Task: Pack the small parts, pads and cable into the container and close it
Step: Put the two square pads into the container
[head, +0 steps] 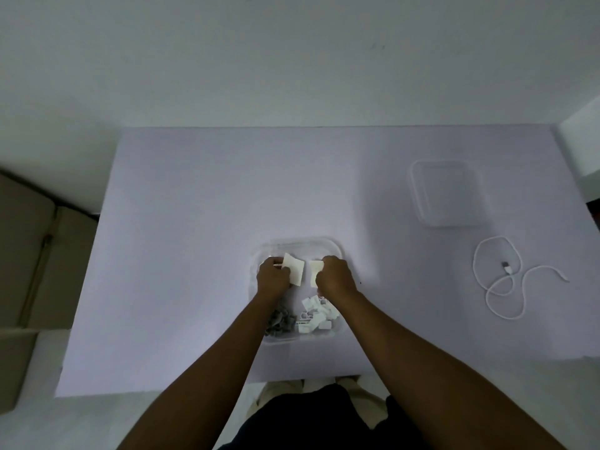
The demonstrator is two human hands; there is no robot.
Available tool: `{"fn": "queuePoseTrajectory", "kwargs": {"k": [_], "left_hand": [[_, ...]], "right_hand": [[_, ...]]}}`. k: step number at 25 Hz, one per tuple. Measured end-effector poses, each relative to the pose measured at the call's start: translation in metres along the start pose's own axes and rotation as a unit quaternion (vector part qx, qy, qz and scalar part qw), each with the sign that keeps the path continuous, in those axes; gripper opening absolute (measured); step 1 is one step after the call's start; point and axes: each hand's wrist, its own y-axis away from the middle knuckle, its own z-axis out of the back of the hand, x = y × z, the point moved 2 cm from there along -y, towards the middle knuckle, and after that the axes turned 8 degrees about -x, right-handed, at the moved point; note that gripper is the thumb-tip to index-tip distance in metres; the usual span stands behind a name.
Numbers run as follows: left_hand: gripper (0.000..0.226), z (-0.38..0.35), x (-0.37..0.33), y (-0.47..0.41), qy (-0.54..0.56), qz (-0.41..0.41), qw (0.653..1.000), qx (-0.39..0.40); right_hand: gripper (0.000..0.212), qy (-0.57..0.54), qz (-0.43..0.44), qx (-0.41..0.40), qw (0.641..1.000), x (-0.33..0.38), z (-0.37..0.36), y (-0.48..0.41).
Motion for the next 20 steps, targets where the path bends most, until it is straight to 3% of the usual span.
{"fn": "queuePoseTrajectory", "kwargs": {"k": [5,16,20], "left_hand": [[0.051,-0.017,0.02,-0.021,-0.016,-0.014,1.0,0.021],[0.032,-0.013,0.0,0.014,-0.103,-0.129,0.986,0.006],[0.025,-0.014,-0.022,0.031,-0.081,-0.212,0.974,-0.017]], "right_hand": [[0.033,0.0,-0.01,-0.021,1.0,0.002,-0.005,-0.006],[0.061,-0.072,0.031,-0.071,0.994,-0.006,-0.004,0.021],[0.045,-0.125,0.07,-0.136,0.98,-0.015,0.024,0.024]]}}
